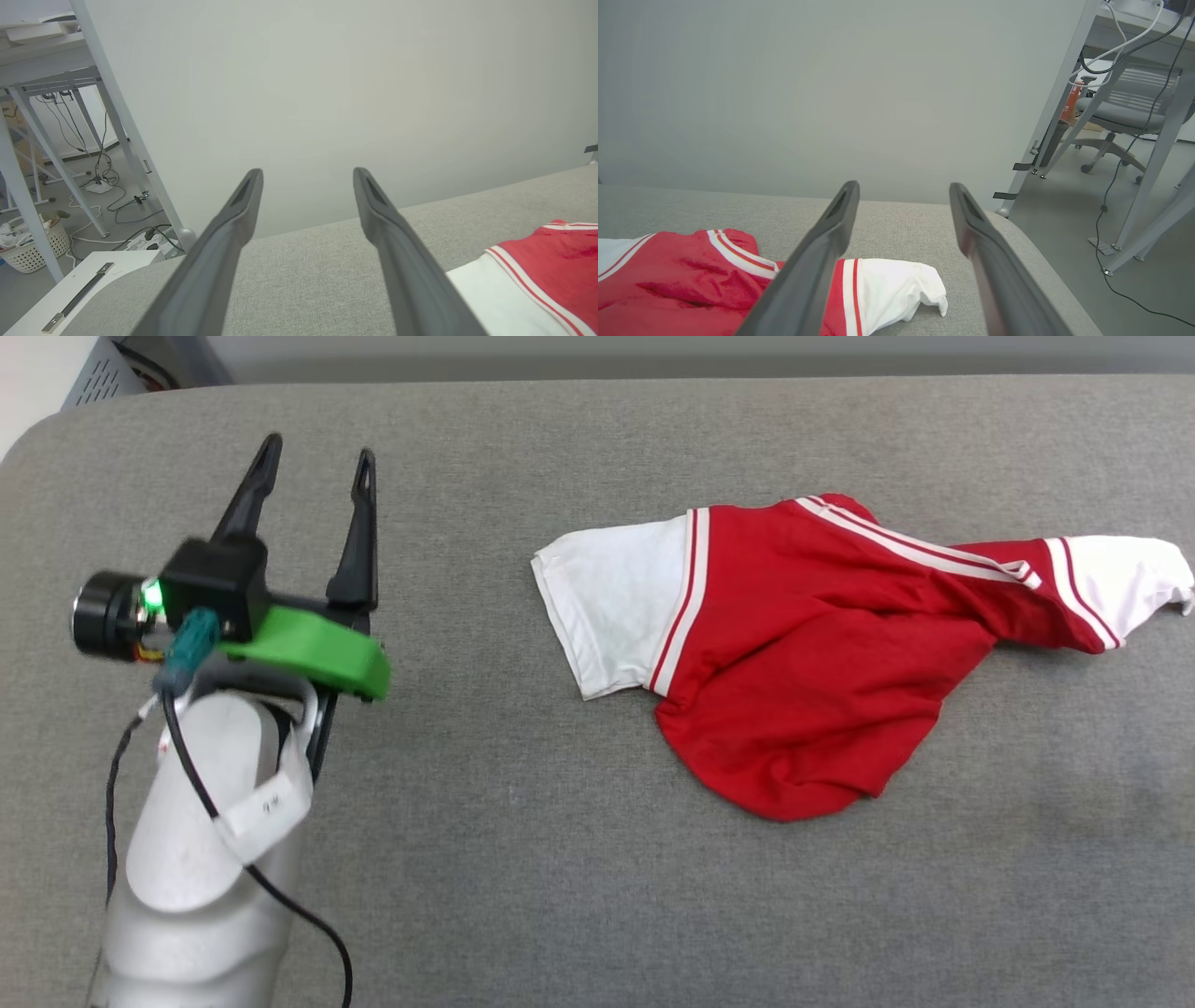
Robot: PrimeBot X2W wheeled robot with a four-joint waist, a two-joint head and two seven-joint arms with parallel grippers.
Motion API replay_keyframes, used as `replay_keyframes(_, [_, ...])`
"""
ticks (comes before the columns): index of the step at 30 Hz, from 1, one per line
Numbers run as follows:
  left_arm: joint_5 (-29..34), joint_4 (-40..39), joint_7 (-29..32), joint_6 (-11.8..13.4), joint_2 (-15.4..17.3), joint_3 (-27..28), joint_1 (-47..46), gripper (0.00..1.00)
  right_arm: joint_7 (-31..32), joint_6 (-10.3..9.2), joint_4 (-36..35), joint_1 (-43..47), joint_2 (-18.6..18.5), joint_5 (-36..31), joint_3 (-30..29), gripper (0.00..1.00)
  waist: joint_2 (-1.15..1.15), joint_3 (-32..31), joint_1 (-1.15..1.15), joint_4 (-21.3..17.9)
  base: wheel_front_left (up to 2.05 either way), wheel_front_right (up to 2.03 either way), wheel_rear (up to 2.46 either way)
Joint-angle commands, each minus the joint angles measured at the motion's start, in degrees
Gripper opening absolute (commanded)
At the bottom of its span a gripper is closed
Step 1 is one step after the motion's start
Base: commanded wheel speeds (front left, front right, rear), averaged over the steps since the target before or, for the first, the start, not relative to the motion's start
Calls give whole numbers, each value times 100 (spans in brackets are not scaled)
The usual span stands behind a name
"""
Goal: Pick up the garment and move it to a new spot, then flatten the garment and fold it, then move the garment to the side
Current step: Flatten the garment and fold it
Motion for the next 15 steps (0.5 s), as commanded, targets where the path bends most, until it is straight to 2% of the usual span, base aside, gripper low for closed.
replay_keyframes(1, [-120, 113, 154, -65, 98, -115, -363, 100, -58, -5, -235, 149, 111, -99, 35, 100, 0, -10, 0, -107, 0, 0, 0])
replay_keyframes(4, [-433, 396, 673, -117, 259, -461, -1020, 100, -146, -5, -677, 372, 301, -299, 132, 100, 0, 56, 0, -171, 0, 0, 0])
replay_keyframes(6, [-807, 550, 1129, -124, 363, -898, -1463, 100, -167, -5, -855, 490, 431, -323, 209, 100, 0, 110, 0, -210, 0, 0, 0])
replay_keyframes(15, [-2978, 1317, 4207, -127, 868, -2989, -2993, 100, -216, -5, -1176, 643, 657, -427, 619, 100, 0, 534, 0, -467, 0, 0, 0])
